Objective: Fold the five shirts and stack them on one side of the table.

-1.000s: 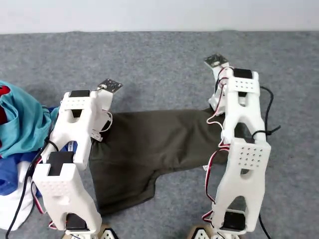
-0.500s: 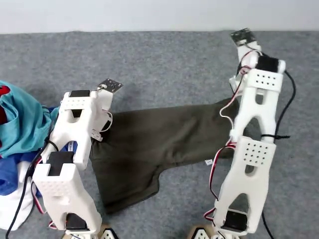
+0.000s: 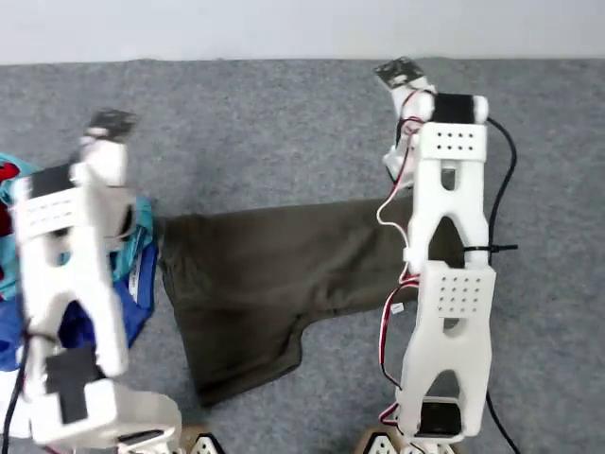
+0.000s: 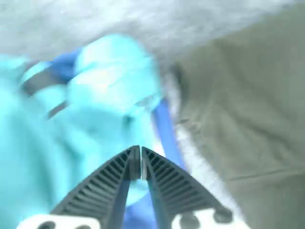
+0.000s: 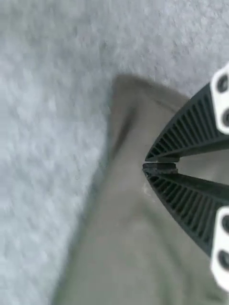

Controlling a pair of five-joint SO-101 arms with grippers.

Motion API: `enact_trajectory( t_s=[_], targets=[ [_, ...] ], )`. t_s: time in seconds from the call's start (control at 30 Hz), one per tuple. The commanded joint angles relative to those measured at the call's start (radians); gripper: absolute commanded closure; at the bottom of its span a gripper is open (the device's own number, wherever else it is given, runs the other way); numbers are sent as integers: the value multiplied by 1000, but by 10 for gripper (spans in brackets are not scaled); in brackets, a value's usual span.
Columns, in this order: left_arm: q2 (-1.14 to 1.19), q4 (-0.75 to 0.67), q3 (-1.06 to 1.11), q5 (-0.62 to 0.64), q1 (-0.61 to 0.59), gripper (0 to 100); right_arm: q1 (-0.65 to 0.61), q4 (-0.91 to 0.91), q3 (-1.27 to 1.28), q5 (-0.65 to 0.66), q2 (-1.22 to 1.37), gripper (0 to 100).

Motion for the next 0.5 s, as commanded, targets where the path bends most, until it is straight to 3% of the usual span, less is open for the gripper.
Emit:
enact_trajectory(
  t_s=[0.0, 0.3, 0.47],
  targets=[
    [-129, 63, -22, -72, -140, 986, -76, 44, 212, -6, -239, 986],
    [-195, 75, -22, -213, -423, 986, -387, 41, 783, 60, -680, 982],
    [-193, 75, -19, -215, -462, 985, -604, 2, 1023, 63, -831, 853]
  ],
)
